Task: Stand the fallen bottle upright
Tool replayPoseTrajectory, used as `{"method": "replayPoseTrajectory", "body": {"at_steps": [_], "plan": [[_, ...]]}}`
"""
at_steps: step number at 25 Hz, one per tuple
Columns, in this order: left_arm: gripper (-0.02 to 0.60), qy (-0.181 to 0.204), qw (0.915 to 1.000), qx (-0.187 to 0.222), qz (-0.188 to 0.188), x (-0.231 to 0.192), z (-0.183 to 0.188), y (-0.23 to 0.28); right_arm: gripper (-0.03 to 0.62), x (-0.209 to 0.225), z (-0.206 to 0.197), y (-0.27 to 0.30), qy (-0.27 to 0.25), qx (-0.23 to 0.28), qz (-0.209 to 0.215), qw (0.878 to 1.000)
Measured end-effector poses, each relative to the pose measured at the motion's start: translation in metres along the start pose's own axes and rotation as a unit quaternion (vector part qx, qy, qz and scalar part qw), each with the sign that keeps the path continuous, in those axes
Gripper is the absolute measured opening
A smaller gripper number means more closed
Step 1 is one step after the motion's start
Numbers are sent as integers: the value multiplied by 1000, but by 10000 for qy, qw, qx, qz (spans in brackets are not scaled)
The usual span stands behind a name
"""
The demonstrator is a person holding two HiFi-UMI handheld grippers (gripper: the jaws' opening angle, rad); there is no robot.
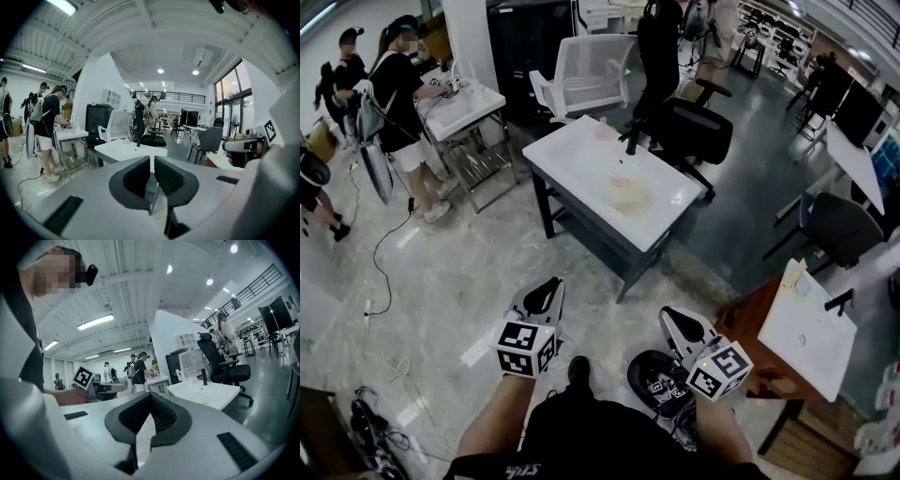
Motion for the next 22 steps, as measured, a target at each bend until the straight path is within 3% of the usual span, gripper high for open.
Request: {"method": "replayPoseTrajectory", "body": {"at_steps": [10,17,22], "plan": [[40,69,9997,-17,-246,-99,14,92,14,29,38,124,-104,-107,12,9999],[40,109,9982,34,-597,-119,20,139,14,52,57,167,12,-67,-120,9999],[40,-44,9979,-34,-645,-136,17,184,14,83,73,191,14,-134,-201,9997]]}}
Point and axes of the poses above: the fingertips, and each gripper's own axes: y forward along the fingers, x to its right, z out of its top, the point moved 8 cm from there along -y, backward along the fingers, and after that the axes turned 13 degrees about y, right-handed, at the moved point
